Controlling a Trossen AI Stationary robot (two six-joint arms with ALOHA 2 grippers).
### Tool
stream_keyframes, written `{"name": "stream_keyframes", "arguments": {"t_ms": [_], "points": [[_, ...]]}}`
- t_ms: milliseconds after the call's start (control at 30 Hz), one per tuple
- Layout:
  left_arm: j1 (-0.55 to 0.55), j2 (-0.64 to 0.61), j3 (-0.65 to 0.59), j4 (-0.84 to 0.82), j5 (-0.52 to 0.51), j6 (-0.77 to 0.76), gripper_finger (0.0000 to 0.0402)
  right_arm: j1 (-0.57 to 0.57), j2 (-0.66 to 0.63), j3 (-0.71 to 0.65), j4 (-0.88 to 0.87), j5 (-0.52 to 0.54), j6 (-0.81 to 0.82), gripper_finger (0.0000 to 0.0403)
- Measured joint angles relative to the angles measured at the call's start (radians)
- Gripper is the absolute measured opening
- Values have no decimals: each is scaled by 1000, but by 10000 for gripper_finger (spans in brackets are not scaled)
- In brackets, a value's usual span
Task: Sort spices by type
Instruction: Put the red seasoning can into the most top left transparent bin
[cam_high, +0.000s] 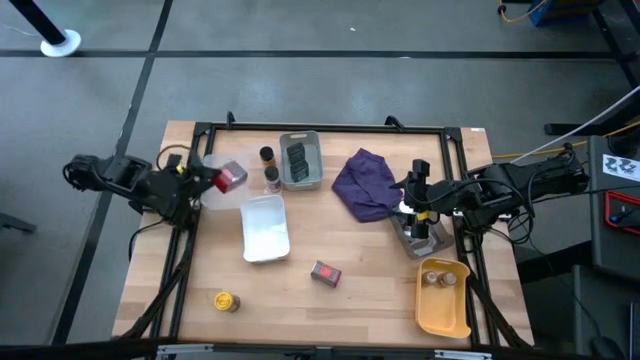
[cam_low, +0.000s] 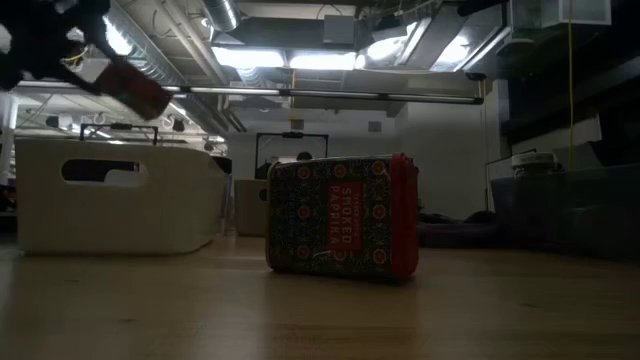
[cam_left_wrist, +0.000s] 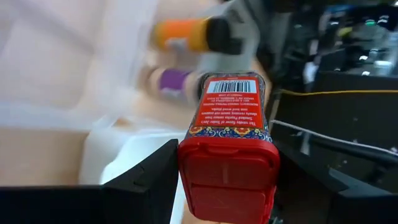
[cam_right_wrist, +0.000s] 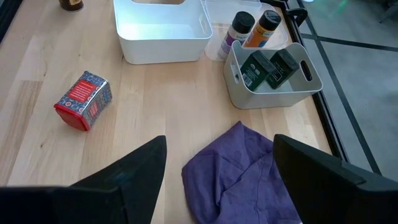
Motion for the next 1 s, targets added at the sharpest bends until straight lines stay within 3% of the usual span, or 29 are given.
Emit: {"name": "stream_keyframes", "arguments": {"t_ms": [167,567,800,1000], "points": [[8,25,99,-24,-80,109,209,0,0,0,0,0,0,294],[104,202,394,-328,-76,153,209,0,0,0,1,0,0,294],[164,365,587,-426,-2,219,209,0,0,0,1,0,0,294],[264,483,649,-429,122,364,209,0,0,0,1,1,-25,294]]}}
